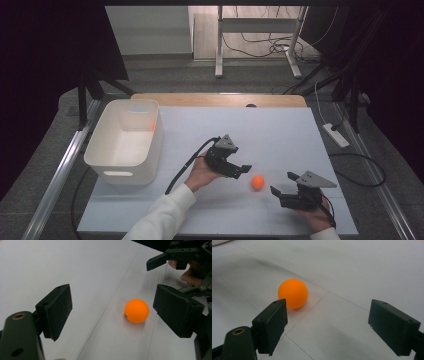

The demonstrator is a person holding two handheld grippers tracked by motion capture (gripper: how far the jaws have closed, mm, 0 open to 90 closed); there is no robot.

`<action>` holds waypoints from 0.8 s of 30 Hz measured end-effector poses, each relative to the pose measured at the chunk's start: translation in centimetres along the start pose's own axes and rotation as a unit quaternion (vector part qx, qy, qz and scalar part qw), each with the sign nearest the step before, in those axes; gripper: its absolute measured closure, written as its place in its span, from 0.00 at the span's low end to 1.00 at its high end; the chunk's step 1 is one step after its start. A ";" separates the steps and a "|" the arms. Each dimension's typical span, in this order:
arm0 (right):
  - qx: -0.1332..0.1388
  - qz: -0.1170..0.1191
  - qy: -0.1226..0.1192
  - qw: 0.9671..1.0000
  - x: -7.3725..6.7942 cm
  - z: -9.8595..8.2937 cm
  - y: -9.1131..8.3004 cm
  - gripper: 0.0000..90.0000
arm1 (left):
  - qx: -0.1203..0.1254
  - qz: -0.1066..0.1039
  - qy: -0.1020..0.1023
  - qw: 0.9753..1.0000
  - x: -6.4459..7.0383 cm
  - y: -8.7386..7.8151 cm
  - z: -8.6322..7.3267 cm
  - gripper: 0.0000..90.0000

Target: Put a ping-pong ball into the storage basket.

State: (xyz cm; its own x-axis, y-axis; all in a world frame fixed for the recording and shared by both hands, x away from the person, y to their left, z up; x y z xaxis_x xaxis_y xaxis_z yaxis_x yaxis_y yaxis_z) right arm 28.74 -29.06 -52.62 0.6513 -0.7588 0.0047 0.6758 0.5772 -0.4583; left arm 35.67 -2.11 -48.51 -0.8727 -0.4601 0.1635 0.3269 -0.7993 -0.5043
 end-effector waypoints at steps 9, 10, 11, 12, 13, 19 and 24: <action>-0.001 -0.001 -0.002 1.000 0.0 0.0 0.1 0.18 | -0.009 -0.006 -0.001 1.000 0.3 1.1 0.2 0.19; -0.001 -0.001 -0.002 1.000 0.0 0.0 0.1 0.18 | -0.010 -0.007 -0.002 1.000 0.4 1.2 0.3 0.19; -0.001 -0.001 -0.002 1.000 0.0 0.1 0.0 0.18 | -0.011 -0.009 -0.001 1.000 0.5 1.5 0.3 0.19; 0.000 -0.002 -0.002 1.000 0.0 0.1 0.0 0.18 | -0.016 -0.010 0.002 1.000 0.5 1.6 0.4 0.19; 0.000 -0.002 -0.001 1.000 0.0 0.1 0.0 0.18 | -0.015 -0.011 0.001 1.000 0.6 1.8 0.4 0.19; 0.000 -0.001 -0.001 1.000 0.0 0.1 0.0 0.18 | -0.024 -0.011 0.007 1.000 1.0 2.3 0.4 0.19; 0.000 -0.001 -0.001 1.000 0.0 0.1 0.0 0.18 | -0.028 -0.011 0.007 1.000 1.1 2.7 0.3 0.19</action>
State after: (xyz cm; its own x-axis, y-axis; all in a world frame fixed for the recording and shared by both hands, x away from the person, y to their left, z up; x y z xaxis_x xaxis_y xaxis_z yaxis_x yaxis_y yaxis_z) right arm 28.76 -29.04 -52.55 0.6508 -0.7592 0.0068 0.6767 0.5759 -0.4586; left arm 35.72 -4.86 -49.45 -0.8842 -0.4375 0.1636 0.2876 -0.7859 -0.5473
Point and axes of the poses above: each handheld gripper's, and its own axes: y roughly forward along the jaws, z roughly out of its top, x roughly to its right, the point moved 2 cm from there along y, roughly forward along the jaws, and after that the axes turned 4 degrees about x, right-handed, at the moved point
